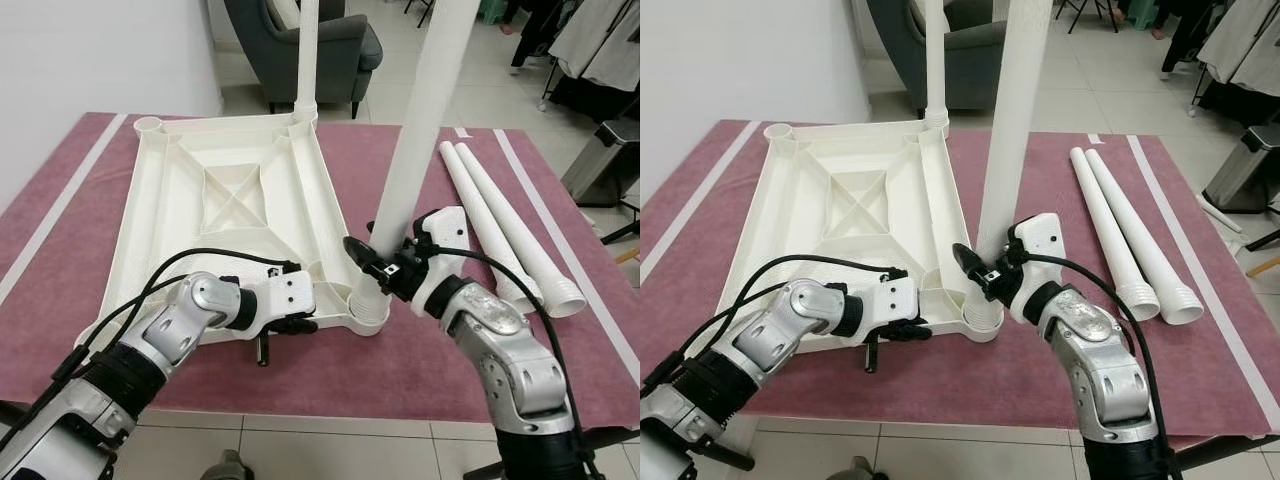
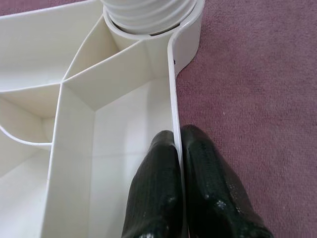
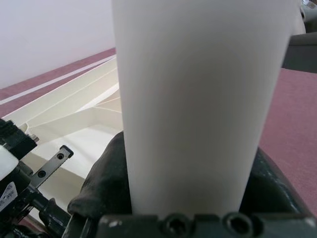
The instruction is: Building children table
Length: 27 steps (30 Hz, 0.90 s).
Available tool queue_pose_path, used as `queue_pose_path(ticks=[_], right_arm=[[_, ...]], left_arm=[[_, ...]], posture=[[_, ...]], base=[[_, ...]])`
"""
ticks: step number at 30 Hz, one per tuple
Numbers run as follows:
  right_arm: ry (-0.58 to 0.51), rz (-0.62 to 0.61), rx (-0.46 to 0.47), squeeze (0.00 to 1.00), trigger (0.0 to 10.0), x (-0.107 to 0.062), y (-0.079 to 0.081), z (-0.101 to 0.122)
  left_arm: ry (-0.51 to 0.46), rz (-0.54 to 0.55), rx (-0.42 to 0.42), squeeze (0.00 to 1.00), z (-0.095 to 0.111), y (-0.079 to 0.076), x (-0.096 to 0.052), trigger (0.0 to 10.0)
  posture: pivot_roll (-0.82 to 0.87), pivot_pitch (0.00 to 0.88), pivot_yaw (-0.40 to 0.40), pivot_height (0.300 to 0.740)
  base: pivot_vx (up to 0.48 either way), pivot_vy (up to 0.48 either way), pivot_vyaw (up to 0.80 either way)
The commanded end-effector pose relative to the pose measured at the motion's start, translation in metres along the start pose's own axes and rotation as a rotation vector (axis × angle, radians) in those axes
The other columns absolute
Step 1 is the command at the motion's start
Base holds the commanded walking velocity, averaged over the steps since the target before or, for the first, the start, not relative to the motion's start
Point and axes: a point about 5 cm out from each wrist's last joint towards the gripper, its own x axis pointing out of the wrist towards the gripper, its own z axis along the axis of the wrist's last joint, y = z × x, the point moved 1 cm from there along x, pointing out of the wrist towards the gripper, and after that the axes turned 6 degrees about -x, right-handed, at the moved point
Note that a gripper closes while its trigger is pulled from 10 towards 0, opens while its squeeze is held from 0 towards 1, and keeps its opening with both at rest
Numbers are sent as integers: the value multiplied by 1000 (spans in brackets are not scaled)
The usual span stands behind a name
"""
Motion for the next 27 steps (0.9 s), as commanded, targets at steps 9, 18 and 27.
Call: queue_pose_path(ticks=[9, 18, 27], right_arm=[[90, 233, 20, 0, 10000, -3, 11, -29], [131, 314, 17, 0, 10000, -6, 7, -39], [190, 522, 122, 0, 10000, -22, 11, -60]], left_arm=[[-23, -34, 46, 0, 4, -1, -5, 0], [-26, -34, 45, 0, 4, 1, -6, 0], [-18, -19, 36, 0, 1, 3, -10, 0]], posture=[[91, 37, 35, 740], [98, 43, 36, 740], [117, 55, 41, 740]], base=[[0, 0, 0], [0, 0, 0], [0, 0, 0]])
